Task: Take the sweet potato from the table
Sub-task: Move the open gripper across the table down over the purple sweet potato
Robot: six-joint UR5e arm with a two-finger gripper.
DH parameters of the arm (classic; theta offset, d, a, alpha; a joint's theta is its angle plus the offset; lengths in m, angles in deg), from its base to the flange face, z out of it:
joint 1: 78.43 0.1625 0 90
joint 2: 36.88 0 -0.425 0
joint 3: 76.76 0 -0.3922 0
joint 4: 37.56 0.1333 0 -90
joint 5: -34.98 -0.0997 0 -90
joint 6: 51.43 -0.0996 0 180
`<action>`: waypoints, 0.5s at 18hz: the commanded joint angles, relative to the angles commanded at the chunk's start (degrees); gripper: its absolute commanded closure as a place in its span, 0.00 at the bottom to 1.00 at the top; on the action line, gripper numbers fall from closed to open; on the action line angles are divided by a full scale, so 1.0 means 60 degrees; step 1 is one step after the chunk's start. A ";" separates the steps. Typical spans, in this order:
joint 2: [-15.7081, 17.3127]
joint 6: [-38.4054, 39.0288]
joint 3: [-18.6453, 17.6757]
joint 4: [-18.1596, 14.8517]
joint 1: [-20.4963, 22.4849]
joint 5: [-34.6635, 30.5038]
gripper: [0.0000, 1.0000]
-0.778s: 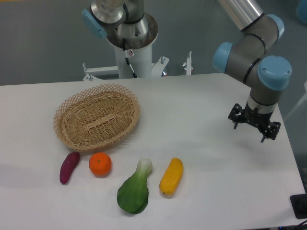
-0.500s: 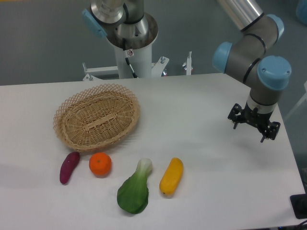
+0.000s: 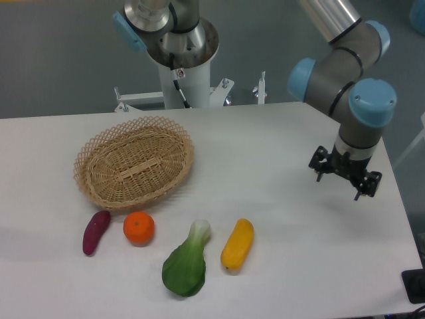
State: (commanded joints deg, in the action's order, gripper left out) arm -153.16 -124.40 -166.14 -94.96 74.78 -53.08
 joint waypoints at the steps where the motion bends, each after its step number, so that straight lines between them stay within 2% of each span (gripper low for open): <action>1: 0.0029 0.0264 0.0029 0.0000 -0.0190 0.0015 0.00; 9: 0.0088 0.3135 0.0029 0.0088 -0.1860 0.0088 0.00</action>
State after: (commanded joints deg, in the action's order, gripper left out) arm -152.63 -105.59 -165.96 -94.43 63.62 -52.56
